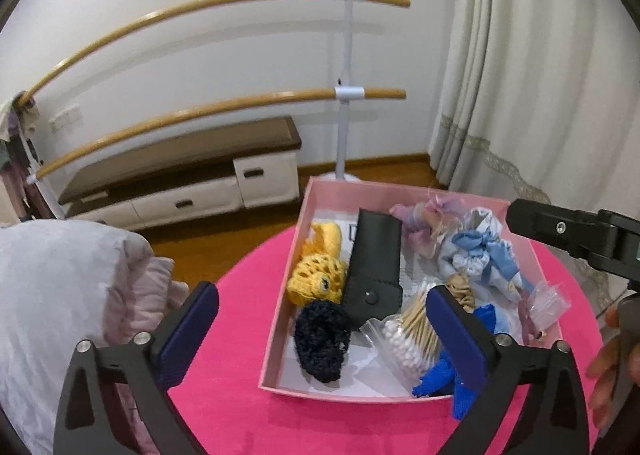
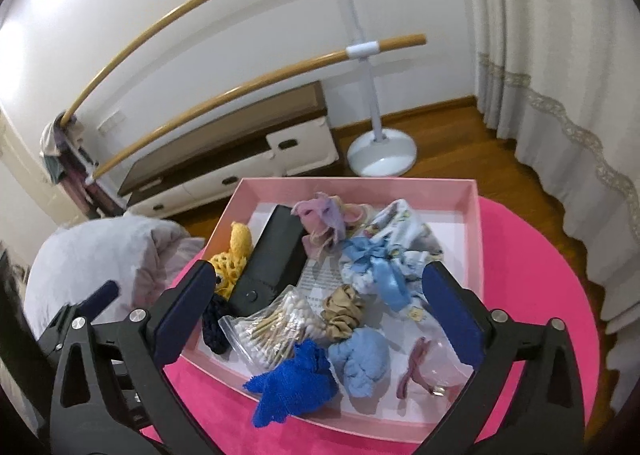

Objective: Organize soft objects

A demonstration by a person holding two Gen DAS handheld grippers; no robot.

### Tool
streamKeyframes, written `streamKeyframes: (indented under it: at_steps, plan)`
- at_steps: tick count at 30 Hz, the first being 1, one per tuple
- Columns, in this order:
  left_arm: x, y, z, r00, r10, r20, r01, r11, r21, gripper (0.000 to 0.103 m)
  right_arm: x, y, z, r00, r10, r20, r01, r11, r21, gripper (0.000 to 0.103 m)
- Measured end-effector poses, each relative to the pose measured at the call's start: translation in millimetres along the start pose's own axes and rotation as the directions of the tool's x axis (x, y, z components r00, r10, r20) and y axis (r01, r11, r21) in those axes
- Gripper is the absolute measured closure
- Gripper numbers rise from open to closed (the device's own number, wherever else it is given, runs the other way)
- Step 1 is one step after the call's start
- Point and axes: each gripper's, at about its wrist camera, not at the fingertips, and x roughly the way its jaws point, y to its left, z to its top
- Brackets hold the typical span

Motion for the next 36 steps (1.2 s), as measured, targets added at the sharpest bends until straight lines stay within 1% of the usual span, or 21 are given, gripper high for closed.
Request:
streamKeyframes:
  at_steps: [4,6,10,13,18,24,29,36]
  plan:
    - [-28,2,-12,0.999,0.009,0.048,-0.009,1.0,0.002,0.0,-20,1,-4,0.999,-0.038,0.019,0.039,0.999,-0.005,0.0]
    - [-45,2,-19,0.998,0.012,0.067,-0.012,1.0,0.002,0.0,-36,1,-9,0.998,-0.04,0.042,0.04,0.999,0.004,0.0]
    - [-83,1,-32,0.994,0.024,0.109,-0.025,1.0,0.005,0.0,-67,6,-24,0.995,-0.061,0.079,0.062,0.998,-0.008,0.0]
    - [-113,1,-44,0.991,0.026,0.135,-0.027,1.0,0.005,0.0,-97,12,-41,0.989,-0.081,0.123,0.085,0.996,-0.028,0.0]
    - [-163,-1,-67,0.984,0.028,0.175,-0.031,0.999,0.013,0.0,-149,16,-76,0.973,-0.112,0.201,0.119,0.993,-0.021,0.0]
    - [-223,-4,-100,0.977,0.016,0.215,-0.019,1.0,0.016,0.0,-210,23,-124,0.947,-0.149,0.285,0.157,0.988,-0.006,0.0]
    - [-269,-4,-127,0.969,0.005,0.248,-0.007,1.0,0.009,0.0,-245,33,-156,0.928,-0.166,0.335,0.18,0.984,-0.01,0.0]
    - [-328,-3,-163,0.956,-0.001,0.295,0.0,1.0,0.003,0.0,-275,44,-200,0.906,-0.187,0.381,0.201,0.98,0.001,0.0]
